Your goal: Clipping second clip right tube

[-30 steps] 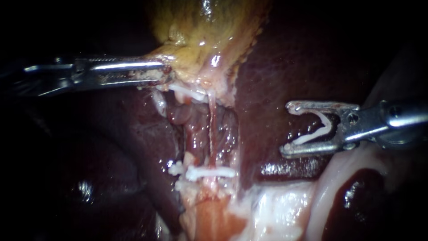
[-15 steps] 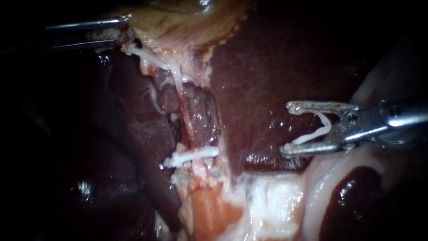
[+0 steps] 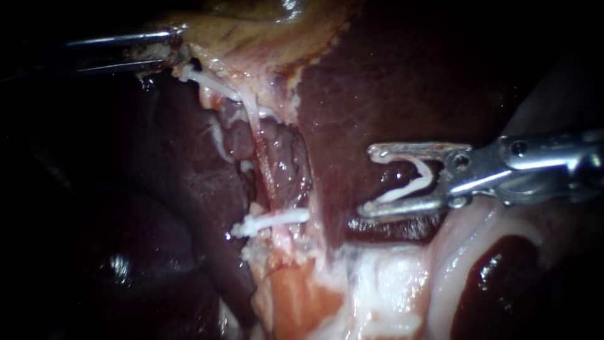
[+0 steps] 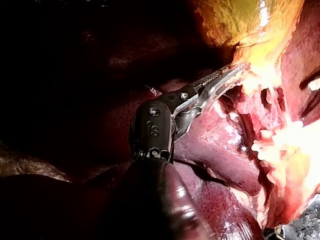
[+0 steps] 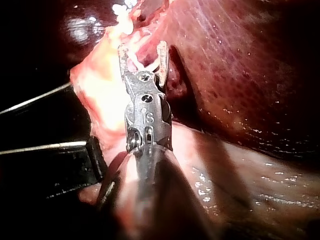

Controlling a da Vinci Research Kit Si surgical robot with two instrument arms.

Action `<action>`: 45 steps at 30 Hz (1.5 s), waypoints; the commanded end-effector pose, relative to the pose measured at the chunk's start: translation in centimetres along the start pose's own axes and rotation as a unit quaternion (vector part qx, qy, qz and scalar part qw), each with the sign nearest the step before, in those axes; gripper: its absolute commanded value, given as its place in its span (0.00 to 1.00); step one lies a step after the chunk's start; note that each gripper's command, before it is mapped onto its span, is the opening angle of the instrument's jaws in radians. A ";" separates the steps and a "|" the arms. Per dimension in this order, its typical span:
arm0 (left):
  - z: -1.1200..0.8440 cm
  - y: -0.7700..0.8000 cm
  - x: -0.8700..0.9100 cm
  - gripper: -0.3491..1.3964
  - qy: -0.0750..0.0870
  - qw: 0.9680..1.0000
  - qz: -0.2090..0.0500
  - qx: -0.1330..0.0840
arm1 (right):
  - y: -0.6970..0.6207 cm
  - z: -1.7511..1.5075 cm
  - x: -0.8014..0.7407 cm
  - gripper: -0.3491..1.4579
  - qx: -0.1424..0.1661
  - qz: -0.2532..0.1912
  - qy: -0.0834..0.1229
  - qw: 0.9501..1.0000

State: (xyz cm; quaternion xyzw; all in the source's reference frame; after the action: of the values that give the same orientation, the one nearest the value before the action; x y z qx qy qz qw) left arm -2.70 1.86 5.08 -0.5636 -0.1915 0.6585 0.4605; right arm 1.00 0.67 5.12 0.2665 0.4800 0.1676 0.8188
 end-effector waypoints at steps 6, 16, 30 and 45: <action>0.02 0.01 -0.01 0.00 0.001 1.000 0.001 0.002 | 0.05 0.28 0.12 0.45 0.042 0.043 -0.010 0.998; 0.03 0.03 -0.02 0.00 0.000 1.000 0.001 0.000 | 0.19 0.77 0.14 0.45 0.062 0.069 -0.019 0.995; 0.06 0.05 -0.02 0.00 0.001 1.000 0.001 0.001 | 0.20 1.18 0.05 0.45 0.090 0.122 0.026 0.988; 0.07 0.05 -0.02 0.00 0.001 1.000 0.001 0.002 | -0.01 1.16 0.26 0.46 0.173 0.158 0.077 0.969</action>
State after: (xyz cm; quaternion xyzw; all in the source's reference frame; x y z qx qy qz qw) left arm -2.79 1.84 5.07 -0.5634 -0.1898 0.6587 0.4612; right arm 2.14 0.47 5.36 0.4643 0.5182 0.2290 0.6808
